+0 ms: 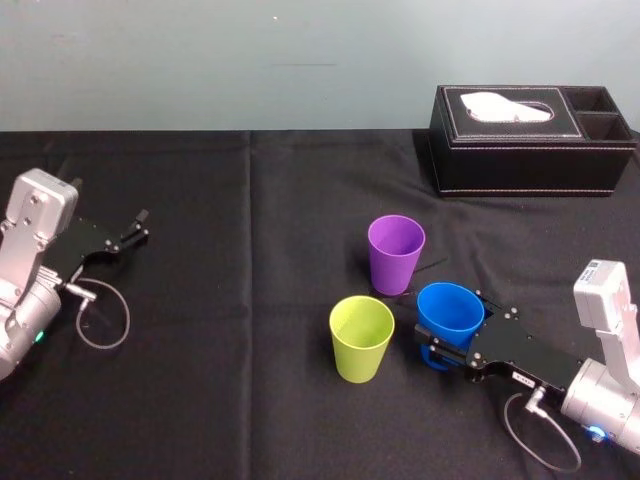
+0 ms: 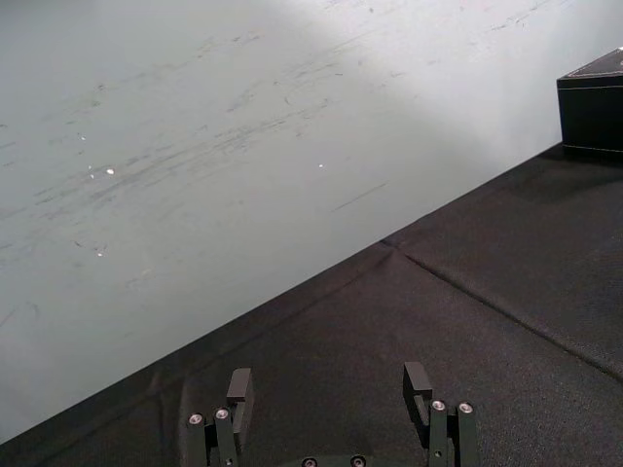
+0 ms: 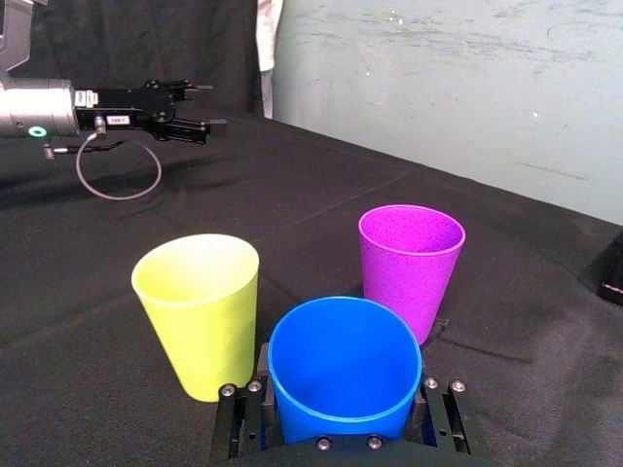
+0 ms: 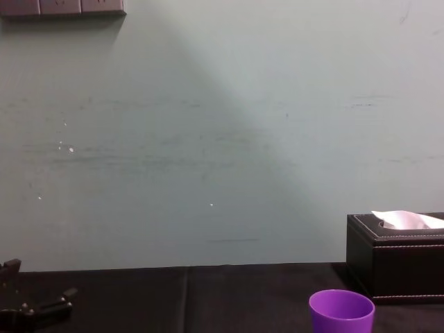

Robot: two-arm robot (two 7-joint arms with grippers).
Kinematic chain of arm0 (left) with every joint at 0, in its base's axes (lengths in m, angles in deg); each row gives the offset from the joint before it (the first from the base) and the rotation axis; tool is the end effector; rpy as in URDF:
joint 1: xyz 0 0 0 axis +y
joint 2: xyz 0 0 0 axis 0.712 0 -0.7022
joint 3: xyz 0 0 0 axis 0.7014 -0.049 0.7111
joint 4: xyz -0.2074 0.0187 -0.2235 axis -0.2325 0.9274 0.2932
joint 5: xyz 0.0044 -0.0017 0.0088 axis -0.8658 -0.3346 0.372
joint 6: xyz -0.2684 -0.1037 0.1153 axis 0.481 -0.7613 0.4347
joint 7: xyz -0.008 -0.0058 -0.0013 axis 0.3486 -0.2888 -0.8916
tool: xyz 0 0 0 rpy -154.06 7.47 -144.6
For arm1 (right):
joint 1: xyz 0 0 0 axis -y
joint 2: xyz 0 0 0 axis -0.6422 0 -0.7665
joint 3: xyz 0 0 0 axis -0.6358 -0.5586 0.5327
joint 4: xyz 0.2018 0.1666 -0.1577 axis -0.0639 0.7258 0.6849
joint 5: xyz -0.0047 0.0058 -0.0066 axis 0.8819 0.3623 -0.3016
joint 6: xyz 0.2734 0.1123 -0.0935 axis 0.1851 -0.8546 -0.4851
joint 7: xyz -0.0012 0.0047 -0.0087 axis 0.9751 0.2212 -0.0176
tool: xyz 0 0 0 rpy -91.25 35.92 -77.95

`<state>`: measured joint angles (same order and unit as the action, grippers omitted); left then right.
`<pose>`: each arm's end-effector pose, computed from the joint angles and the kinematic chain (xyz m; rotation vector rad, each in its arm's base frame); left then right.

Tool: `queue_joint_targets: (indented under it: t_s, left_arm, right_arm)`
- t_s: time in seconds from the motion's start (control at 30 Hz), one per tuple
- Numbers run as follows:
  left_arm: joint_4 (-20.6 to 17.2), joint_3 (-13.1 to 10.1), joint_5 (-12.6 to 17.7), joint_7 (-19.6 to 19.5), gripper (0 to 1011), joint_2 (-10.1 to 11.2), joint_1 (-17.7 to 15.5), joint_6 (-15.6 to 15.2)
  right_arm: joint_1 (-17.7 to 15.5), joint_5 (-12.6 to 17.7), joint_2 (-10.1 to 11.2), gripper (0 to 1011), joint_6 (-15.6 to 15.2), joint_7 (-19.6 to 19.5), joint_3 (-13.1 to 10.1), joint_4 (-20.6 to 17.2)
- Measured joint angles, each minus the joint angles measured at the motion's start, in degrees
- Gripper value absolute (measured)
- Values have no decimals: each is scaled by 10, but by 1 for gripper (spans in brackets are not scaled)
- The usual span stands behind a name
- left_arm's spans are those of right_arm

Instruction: Stack the three plastic cups sequentially using one hand.

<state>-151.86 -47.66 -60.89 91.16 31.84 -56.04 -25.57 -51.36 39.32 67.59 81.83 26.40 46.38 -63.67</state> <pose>0.3617 0.0911 -0.3147 0.3044 -0.2851 1.2481 0.3058 -0.1041 -0.3400 -0.1547 -0.0377 -0.7355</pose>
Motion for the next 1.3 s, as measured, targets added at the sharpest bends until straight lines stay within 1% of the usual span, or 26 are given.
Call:
queue_joint_targets:
  t_s: [0.43, 0.53, 0.57, 0.63, 0.67, 0.77, 0.8, 0.9, 0.93, 0.97, 1.0, 1.07, 1.1, 1.17, 1.2, 1.3]
  left_arm:
    - [0, 0, 0, 0, 1011, 0, 0, 0]
    - [0, 0, 0, 0, 1011, 0, 0, 0]
    - [0, 0, 0, 0, 1011, 0, 0, 0]
    - [0, 0, 0, 0, 1011, 0, 0, 0]
    - [0, 0, 0, 0, 1011, 0, 0, 0]
    - [0, 0, 0, 0, 1011, 0, 0, 0]
    - [0, 0, 0, 0, 1012, 0, 0, 0]
    - [0, 0, 0, 0, 1011, 0, 0, 0]
    - [0, 0, 0, 0, 1011, 0, 0, 0]
    - [0, 0, 0, 0, 1011, 0, 0, 0]
    - [0, 0, 0, 0, 1011, 0, 0, 0]
    - [0, 0, 0, 0, 1011, 0, 0, 0]
    - [0, 0, 0, 0, 1011, 0, 0, 0]
    - [0, 0, 0, 0, 1011, 0, 0, 0]
    - [0, 0, 0, 0, 1011, 0, 0, 0]
    - [0, 0, 0, 0, 1011, 0, 0, 0]
  right_arm:
    - [-1, 0, 1, 732, 1, -1, 0, -1]
    - [-5, -5, 1, 732, -2, -11, -2, -8]
    - [-11, -11, 1, 732, -11, -25, -6, -21]
    - [-18, -17, 1, 732, -22, -40, -11, -37]
    - [-26, -21, 2, 732, -35, -55, -17, -56]
    - [-39, -29, 2, 732, -60, -82, -28, -91]
    - [-47, -30, 2, 732, -77, -95, -36, -113]
    - [-58, -30, 1, 731, -106, -115, -49, -148]
    - [-62, -30, 1, 732, -125, -125, -56, -168]
    - [-63, -30, 0, 732, -135, -129, -59, -177]
    - [-65, -27, -2, 733, -153, -136, -65, -193]
    - [-65, -22, -4, 732, -169, -140, -70, -206]
    - [-63, -17, -7, 732, -185, -144, -74, -216]
    - [-59, -15, -10, 732, -197, -148, -75, -223]
    - [-53, -13, -13, 732, -209, -151, -75, -227]
    - [-39, -14, -19, 732, -224, -156, -68, -229]
